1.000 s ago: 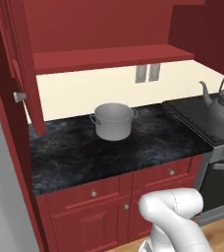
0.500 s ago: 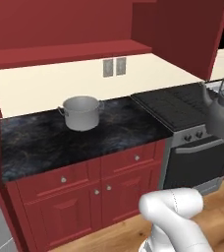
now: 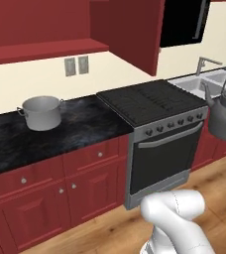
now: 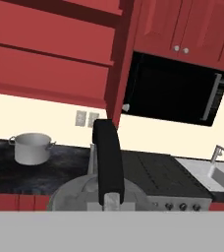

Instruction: Pick the kettle from the cabinet and place it on a stove burner. Then pick the pot from the counter and place it on another stove burner. Finally, turn both burners on.

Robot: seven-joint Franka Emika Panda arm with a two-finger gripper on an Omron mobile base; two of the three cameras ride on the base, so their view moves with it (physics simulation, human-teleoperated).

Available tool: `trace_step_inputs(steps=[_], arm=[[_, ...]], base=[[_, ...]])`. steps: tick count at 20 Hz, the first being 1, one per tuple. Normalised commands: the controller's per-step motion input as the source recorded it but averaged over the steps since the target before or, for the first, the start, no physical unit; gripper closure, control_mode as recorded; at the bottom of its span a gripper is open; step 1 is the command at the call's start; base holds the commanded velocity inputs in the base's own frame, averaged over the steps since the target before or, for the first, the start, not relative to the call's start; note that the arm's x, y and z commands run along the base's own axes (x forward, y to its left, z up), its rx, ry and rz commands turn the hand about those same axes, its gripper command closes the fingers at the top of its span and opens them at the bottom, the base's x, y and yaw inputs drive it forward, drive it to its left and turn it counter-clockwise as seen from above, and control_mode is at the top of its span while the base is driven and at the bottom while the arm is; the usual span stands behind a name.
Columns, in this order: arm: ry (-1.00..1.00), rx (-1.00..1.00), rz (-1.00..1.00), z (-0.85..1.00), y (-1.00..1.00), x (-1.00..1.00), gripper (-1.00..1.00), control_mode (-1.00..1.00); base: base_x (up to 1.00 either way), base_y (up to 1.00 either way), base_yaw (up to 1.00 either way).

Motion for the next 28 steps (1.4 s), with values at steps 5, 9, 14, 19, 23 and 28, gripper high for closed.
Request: trace_step_inputs(steps=[5,9,14,19,23,28], arm=[[0.0,0.0,0.0,0.0,0.0,0.0,1.0,1.0],[0.0,0.0,0.0,0.0,0.0,0.0,1.0,1.0],[0.0,0.0,0.0,0.0,0.0,0.0,1.0,1.0],[0.0,0.0,0.0,0.0,0.0,0.0,1.0,1.0],[0.0,0.0,0.0,0.0,0.0,0.0,1.0,1.0],[0.0,0.0,0.0,0.0,0.0,0.0,1.0,1.0]], base=[[0.08,-0.57,-0.17],[0.48,-0.42,-0.07],[0.68,-0.28,-0.01],[0.7,-0.27,0.0],[0.78,-0.18,0.0],[0.77,-0.31,0.0]])
